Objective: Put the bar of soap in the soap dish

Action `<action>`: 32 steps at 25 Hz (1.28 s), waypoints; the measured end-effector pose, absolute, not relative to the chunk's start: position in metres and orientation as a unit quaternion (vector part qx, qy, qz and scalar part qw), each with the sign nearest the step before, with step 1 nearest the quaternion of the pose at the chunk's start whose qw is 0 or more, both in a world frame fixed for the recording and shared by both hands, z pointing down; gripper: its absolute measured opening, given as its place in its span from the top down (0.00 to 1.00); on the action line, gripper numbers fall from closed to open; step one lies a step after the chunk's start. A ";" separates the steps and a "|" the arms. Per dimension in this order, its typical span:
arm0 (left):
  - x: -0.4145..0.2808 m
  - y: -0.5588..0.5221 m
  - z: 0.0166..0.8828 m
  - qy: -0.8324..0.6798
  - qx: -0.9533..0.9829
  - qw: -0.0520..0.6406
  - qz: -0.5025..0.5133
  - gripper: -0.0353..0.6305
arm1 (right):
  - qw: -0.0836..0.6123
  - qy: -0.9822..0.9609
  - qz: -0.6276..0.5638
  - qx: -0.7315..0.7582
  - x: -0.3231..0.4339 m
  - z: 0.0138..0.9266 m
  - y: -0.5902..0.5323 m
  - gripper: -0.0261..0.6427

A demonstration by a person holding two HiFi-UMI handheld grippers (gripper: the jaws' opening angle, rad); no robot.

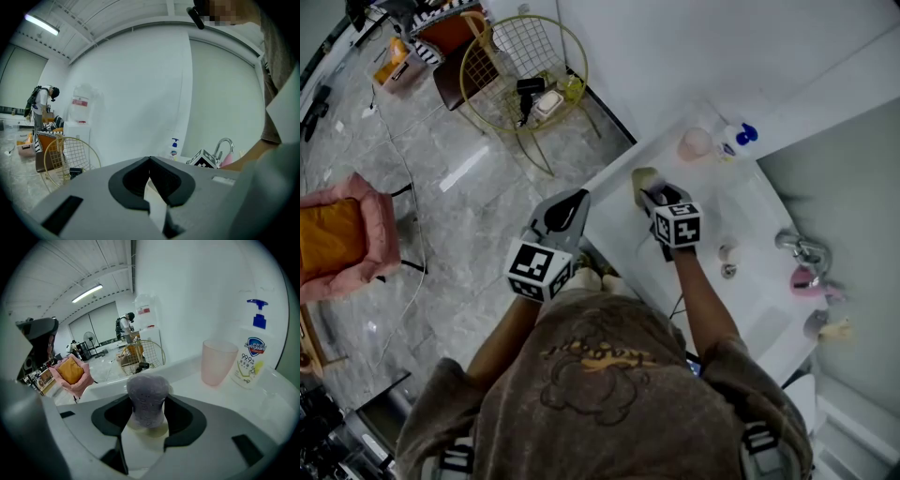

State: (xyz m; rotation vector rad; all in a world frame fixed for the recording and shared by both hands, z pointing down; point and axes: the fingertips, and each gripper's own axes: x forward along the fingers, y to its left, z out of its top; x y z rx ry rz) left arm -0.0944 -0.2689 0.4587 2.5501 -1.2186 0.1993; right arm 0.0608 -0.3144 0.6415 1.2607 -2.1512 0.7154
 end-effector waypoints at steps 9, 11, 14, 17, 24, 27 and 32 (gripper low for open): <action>-0.102 -0.268 0.460 -0.429 0.887 0.156 0.072 0.94 | 0.285 -0.794 0.259 0.470 0.060 0.652 -0.322 0.63; -0.102 -0.269 0.459 -0.429 0.887 0.157 0.071 0.94 | 0.285 -0.794 0.255 0.472 0.058 0.654 -0.326 0.63; -0.104 -0.268 0.459 -0.430 0.886 0.158 0.070 0.94 | 0.288 -0.793 0.253 0.473 0.056 0.657 -0.330 0.63; -0.108 -0.268 0.458 -0.432 0.885 0.157 0.073 0.94 | 0.287 -0.792 0.257 0.474 0.054 0.659 -0.333 0.63; -0.113 -0.268 0.460 -0.433 0.884 0.161 0.079 0.94 | 0.288 -0.785 0.255 0.486 0.056 0.661 -0.341 0.63; -0.115 -0.269 0.462 -0.433 0.883 0.165 0.079 0.94 | 0.286 -0.785 0.253 0.488 0.057 0.662 -0.343 0.63; -0.116 -0.269 0.462 -0.429 0.885 0.162 0.077 0.94 | 0.277 -0.784 0.248 0.498 0.059 0.654 -0.347 0.61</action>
